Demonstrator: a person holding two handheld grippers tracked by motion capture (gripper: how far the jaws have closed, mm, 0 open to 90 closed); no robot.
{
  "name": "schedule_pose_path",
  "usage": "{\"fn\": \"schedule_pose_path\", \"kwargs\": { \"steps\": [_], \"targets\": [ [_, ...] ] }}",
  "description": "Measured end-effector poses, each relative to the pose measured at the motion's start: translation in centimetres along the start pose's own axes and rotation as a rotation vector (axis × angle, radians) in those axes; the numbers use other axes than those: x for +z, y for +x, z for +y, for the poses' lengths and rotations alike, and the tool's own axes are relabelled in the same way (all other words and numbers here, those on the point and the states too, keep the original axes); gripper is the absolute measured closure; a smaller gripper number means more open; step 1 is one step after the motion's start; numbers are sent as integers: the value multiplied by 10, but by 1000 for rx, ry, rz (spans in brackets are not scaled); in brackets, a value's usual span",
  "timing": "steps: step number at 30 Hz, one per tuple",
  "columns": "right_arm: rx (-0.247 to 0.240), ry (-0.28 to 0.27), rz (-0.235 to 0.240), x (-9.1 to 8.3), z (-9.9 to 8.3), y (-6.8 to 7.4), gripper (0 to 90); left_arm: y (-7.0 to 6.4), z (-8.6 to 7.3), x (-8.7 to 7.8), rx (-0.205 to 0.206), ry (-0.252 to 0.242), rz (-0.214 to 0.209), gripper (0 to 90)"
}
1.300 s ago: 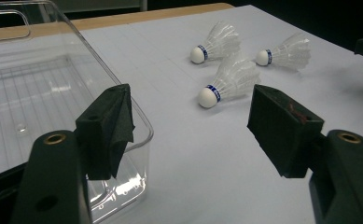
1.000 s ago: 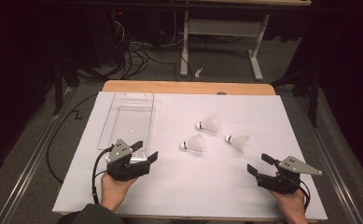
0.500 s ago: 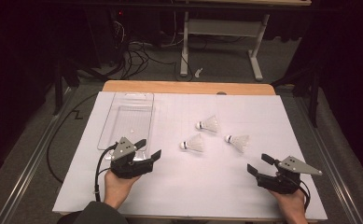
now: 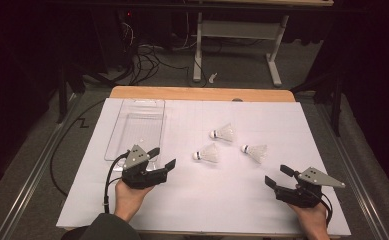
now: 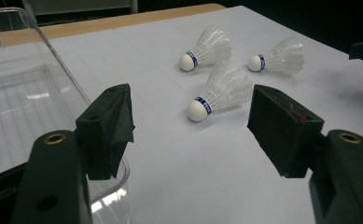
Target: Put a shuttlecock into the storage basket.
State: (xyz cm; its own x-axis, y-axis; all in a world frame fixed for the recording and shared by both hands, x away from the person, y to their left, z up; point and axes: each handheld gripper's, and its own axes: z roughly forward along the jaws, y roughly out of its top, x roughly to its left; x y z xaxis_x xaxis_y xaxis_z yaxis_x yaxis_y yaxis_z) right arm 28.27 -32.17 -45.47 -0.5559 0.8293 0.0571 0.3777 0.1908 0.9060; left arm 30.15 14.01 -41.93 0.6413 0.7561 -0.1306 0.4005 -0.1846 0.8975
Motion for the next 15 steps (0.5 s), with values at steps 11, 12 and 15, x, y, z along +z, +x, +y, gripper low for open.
{"fn": "schedule_pose_path", "kwargs": {
  "steps": [11, 12, 15],
  "targets": [
    [2, 1, -1, 0, 0, 0, 264, 0, 2, 4, -1, 3, -7, 318],
    [0, 1, -1, 0, 0, 0, 264, 0, 2, 5, -2, 3, -8, 318],
    [1, 0, 0, 0, 0, 0, 264, -1, 3, 7, 0, 3, -10, 318]
  ]
}}
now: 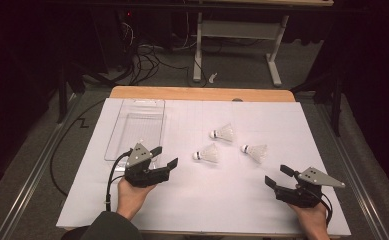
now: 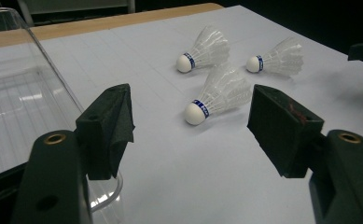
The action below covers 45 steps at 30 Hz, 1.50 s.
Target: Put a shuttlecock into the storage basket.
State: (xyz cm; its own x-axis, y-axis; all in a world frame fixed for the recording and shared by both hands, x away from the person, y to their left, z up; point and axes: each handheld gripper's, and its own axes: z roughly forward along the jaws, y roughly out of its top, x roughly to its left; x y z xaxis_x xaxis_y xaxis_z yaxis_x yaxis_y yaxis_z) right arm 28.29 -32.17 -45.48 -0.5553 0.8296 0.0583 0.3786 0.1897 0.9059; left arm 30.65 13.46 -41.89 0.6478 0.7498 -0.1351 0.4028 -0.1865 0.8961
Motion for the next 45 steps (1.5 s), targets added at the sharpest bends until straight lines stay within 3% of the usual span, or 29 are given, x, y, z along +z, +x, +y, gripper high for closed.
{"fn": "schedule_pose_path", "kwargs": {
  "steps": [45],
  "targets": [
    [0, -1, 4, 0, 0, 0, 264, -5, 19, 30, 21, 18, -24, 324]
  ]
}}
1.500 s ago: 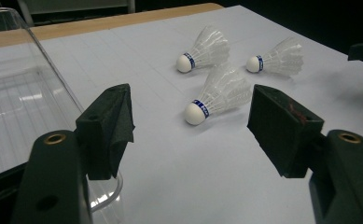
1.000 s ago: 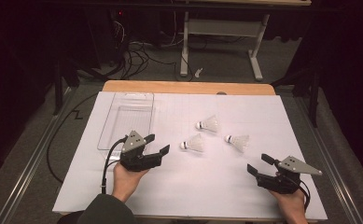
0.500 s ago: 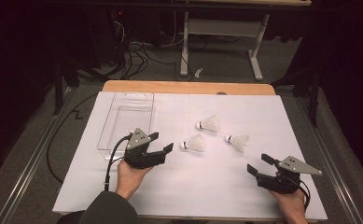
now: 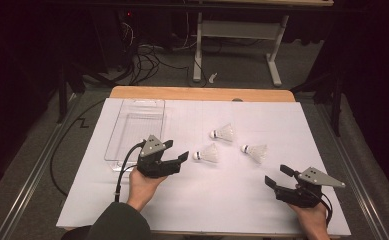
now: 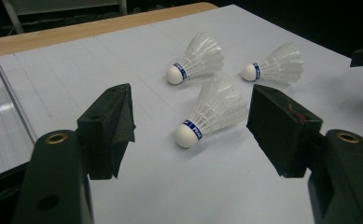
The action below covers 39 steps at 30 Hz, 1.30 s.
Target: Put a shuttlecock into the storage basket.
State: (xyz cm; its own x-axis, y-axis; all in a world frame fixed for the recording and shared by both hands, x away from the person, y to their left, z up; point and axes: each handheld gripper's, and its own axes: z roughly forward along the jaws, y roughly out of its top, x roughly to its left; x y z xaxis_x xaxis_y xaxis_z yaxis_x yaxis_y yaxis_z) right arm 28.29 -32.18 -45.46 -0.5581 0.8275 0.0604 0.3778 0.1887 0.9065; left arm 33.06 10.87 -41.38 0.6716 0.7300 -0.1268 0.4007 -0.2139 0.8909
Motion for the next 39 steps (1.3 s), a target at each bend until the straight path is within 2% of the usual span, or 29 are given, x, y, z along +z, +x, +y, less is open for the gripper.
{"fn": "schedule_pose_path", "kwargs": {
  "steps": [39],
  "targets": [
    [4, 2, -1, 0, 0, 0, 264, -3, 15, 29, 8, 29, -30, 319]
  ]
}}
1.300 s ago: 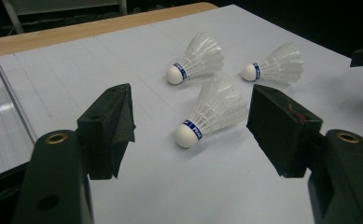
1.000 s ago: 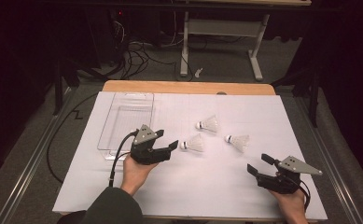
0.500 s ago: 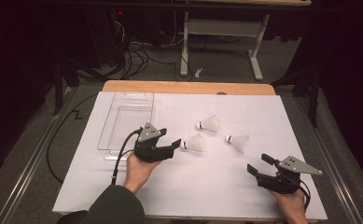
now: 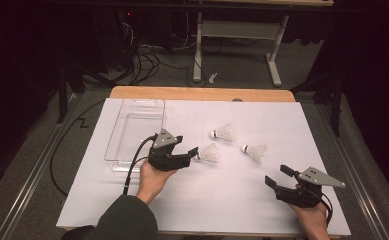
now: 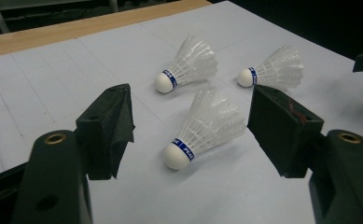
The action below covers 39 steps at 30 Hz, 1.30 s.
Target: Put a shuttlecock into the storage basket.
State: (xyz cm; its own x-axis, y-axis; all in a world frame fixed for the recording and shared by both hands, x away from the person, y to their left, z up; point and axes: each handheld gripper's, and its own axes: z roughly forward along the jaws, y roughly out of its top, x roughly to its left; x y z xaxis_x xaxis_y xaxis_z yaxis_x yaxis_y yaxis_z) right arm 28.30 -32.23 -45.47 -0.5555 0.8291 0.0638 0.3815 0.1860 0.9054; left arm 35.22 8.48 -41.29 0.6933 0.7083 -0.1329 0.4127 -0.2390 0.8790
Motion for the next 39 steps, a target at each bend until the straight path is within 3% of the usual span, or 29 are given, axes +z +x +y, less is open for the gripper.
{"fn": "schedule_pose_path", "kwargs": {
  "steps": [25, 39],
  "targets": [
    [-1, 1, 2, 0, 0, 0, 264, -6, 18, 20, 32, 17, -19, 317],
    [0, 2, 2, 0, 0, 0, 264, -7, 24, 29, 29, 36, -38, 317]
  ]
}}
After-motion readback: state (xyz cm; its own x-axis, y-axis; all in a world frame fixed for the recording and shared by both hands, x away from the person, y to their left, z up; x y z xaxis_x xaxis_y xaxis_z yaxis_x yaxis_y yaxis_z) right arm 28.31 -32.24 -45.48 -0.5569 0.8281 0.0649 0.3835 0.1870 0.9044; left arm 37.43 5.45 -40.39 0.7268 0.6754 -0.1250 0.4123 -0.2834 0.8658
